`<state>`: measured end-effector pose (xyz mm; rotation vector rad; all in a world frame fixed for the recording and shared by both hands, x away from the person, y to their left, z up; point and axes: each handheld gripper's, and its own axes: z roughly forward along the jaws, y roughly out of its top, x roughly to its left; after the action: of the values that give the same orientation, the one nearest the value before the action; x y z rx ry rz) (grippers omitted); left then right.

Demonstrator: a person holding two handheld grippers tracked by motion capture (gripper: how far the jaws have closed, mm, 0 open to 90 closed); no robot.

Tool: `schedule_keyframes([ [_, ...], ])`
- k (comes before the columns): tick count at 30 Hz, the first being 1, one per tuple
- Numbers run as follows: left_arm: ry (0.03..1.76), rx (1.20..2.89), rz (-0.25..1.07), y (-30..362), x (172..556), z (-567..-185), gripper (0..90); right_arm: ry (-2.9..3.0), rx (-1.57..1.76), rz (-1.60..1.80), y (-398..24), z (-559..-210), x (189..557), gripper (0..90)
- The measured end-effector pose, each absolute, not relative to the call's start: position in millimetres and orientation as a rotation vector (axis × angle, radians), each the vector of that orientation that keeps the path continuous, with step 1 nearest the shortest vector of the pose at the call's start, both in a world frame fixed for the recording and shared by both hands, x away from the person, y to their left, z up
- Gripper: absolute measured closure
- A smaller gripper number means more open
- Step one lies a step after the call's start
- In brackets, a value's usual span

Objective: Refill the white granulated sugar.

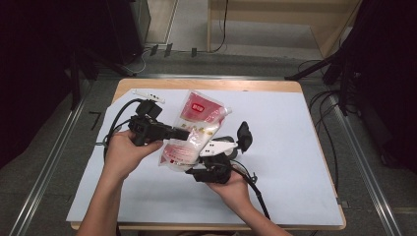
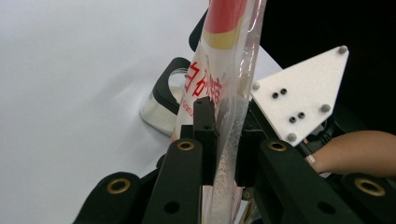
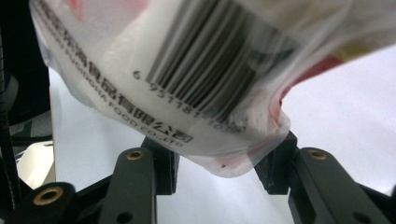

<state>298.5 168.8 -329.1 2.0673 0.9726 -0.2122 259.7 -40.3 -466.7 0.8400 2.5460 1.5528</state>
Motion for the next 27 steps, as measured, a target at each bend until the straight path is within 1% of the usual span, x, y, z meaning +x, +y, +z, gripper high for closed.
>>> schedule_keyframes([
  [6,0.947,2.101,-0.182,170.4,296.3,-327.2,85.6,2.531,0.906,1.557,-47.4,-466.0,264.3,58.9],
  [11,0.950,2.108,-0.133,170.5,296.1,-326.3,88.6,2.541,0.869,1.543,-46.5,-465.2,262.7,58.7],
  [21,0.957,2.075,-0.144,179.3,301.3,-328.6,89.2,2.580,0.795,1.518,-40.6,-464.0,257.4,58.7],
  [27,0.976,2.040,-0.148,186.8,306.7,-333.2,89.2,2.591,0.800,1.530,-44.8,-461.9,258.0,59.5],
])
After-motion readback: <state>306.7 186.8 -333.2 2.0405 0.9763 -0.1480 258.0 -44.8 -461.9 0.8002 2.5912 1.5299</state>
